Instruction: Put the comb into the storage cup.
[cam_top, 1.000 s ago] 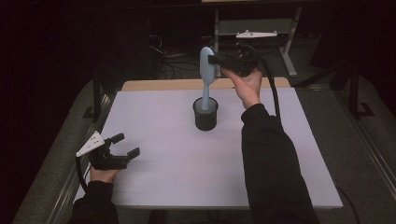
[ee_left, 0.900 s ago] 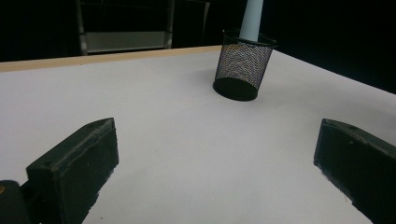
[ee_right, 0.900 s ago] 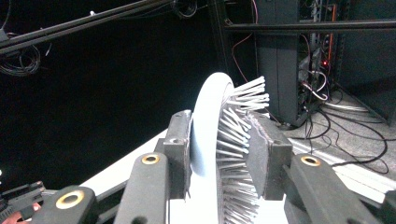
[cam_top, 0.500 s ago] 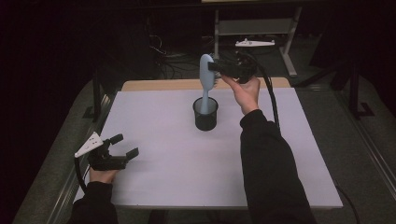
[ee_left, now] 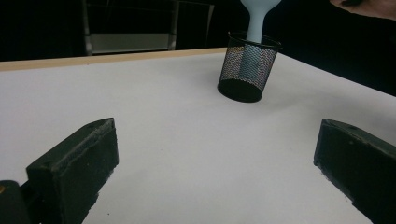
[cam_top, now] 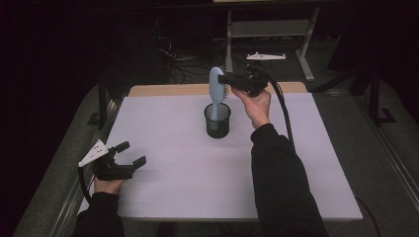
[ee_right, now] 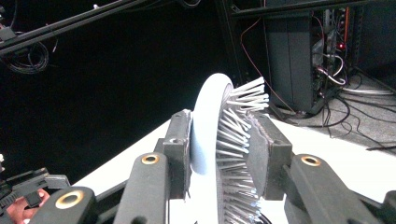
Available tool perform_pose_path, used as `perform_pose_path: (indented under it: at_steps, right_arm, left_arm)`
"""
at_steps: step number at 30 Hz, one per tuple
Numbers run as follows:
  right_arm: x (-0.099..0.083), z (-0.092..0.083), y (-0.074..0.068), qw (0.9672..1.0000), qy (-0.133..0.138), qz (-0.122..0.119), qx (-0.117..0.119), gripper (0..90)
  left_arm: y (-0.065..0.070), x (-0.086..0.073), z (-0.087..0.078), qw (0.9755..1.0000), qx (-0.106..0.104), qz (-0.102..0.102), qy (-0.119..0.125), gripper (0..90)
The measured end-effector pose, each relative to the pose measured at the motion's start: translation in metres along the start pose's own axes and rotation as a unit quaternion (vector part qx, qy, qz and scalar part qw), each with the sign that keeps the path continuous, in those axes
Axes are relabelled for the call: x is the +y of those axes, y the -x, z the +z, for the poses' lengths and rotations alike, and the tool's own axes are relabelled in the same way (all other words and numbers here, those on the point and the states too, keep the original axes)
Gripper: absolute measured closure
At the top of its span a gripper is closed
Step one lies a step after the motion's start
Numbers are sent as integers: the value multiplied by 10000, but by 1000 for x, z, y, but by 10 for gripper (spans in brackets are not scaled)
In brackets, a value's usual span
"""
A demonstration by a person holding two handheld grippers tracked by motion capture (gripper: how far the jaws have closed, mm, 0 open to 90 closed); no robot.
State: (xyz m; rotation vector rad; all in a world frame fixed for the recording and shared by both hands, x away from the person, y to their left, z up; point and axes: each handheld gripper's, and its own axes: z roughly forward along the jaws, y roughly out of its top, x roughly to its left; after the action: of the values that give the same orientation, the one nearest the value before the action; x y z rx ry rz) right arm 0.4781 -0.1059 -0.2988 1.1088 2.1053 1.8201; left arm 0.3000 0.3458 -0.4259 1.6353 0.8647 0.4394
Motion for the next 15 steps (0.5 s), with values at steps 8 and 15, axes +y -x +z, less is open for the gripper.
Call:
perform_pose_path:
  at_steps: [8,15]
  right_arm:
    - [-10,1,10,9997,32,258,15,620]
    - [-18,-1,18,9991,-6,418,-82,619]
  left_arm:
    - [0,0,1,10000,-11,-9,-22,0]
    - [-1,0,1,9999,-63,-90,0,0]
